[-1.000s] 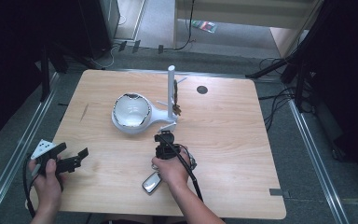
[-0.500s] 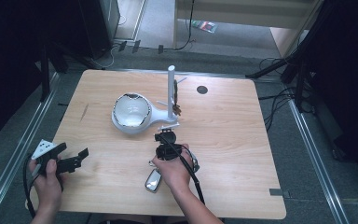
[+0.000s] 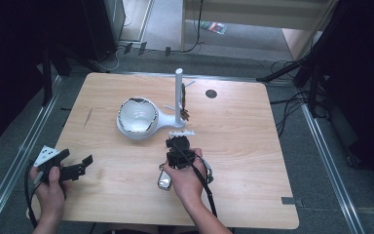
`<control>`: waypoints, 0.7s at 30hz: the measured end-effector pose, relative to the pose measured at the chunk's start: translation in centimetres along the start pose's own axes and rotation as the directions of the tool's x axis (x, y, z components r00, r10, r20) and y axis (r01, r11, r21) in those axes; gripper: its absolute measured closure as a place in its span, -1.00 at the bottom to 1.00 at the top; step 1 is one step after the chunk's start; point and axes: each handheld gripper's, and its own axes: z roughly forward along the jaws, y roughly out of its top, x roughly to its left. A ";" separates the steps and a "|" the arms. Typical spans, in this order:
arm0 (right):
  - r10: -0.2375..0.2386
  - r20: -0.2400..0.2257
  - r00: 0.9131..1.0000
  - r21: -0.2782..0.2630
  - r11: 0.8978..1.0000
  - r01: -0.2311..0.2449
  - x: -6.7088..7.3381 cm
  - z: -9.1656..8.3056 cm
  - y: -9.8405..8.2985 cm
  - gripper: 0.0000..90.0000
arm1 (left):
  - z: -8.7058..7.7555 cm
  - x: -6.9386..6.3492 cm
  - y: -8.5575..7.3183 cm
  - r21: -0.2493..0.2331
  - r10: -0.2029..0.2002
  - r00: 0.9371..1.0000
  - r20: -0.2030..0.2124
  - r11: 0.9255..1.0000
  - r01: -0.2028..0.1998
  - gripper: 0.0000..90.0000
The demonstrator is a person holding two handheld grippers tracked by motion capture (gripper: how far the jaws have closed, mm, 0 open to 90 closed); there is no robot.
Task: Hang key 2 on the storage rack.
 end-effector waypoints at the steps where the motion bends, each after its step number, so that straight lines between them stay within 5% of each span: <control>1: -0.003 0.004 1.000 -0.013 1.000 0.003 0.0 -0.1 0.0 0.98 | 0.0 0.0 0.0 0.000 0.000 1.000 0.000 1.000 0.000 -0.98; 21: -0.042 0.021 0.999 -0.228 0.973 0.046 -0.6 -2.7 0.0 0.99 | 0.0 -0.1 0.0 0.004 0.004 1.000 0.001 1.000 -0.004 -0.98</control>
